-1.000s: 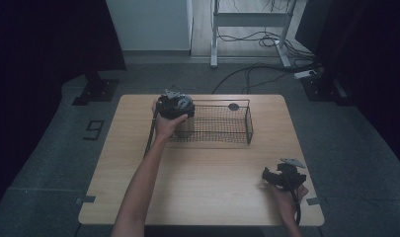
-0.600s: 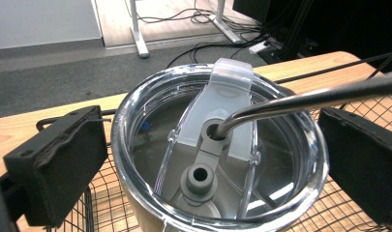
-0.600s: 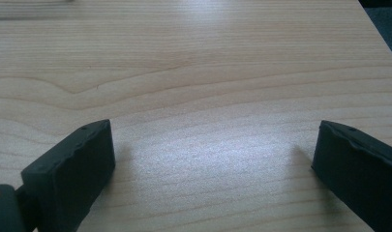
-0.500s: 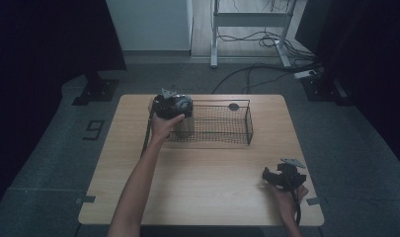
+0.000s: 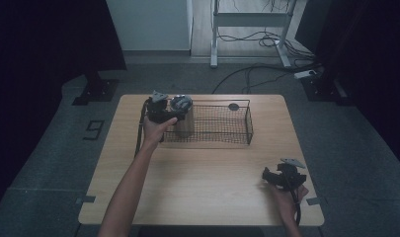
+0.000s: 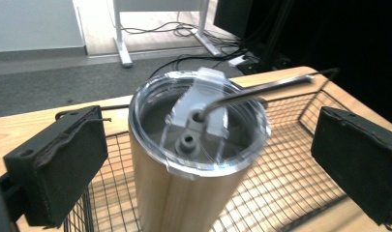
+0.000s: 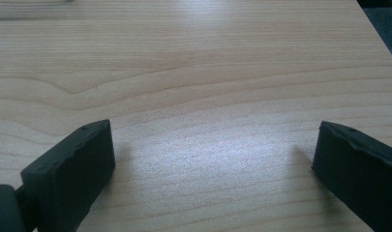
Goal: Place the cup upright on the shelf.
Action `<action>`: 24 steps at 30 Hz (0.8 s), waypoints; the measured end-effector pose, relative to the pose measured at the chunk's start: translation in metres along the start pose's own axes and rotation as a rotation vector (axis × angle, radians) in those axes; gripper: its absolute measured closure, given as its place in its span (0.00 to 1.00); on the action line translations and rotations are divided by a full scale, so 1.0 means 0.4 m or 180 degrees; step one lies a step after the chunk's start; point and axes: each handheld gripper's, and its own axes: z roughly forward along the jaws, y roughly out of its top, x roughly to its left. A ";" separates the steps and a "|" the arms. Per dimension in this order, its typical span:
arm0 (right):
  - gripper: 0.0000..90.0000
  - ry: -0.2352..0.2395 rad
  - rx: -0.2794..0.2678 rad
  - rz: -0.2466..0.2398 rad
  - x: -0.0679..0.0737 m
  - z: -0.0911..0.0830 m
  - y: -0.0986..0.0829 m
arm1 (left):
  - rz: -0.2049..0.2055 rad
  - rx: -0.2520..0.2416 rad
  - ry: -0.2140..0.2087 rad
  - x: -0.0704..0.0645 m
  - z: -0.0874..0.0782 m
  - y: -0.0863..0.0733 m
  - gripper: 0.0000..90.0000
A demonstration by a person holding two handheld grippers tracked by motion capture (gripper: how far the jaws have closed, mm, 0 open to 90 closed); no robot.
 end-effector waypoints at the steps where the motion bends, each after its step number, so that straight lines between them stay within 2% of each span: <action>1: 0.01 0.0000 0.0000 0.0000 0.000 0.000 0.000 | 0.0000 0.0000 0.0000 0.000 0.000 0.000 0.00; 6: 0.01 -0.0002 -0.0002 0.0001 0.000 0.000 0.000 | 0.0055 -0.0004 -0.0065 -0.010 -0.043 -0.015 0.00; 11: 0.01 0.0000 -0.0001 0.0013 -0.001 0.000 0.000 | 0.0088 0.0059 -0.0023 -0.017 -0.075 -0.042 0.00; 16: 0.01 -0.0002 -0.0004 0.0017 -0.001 0.000 0.000 | 0.0097 0.0130 -0.0010 -0.013 -0.107 -0.076 0.02; 18: 0.01 -0.0001 0.0001 0.0014 -0.001 0.000 0.000 | 0.0069 0.0160 -0.0010 -0.010 -0.121 -0.094 0.03; 22: 0.01 0.0000 0.0012 0.0013 -0.001 -0.001 0.000 | 0.0091 0.0212 0.0009 -0.009 -0.152 -0.139 0.04; 24: 0.01 0.0000 0.0012 0.0013 -0.001 -0.001 0.000 | 0.0103 0.0229 0.0009 -0.010 -0.157 -0.145 0.04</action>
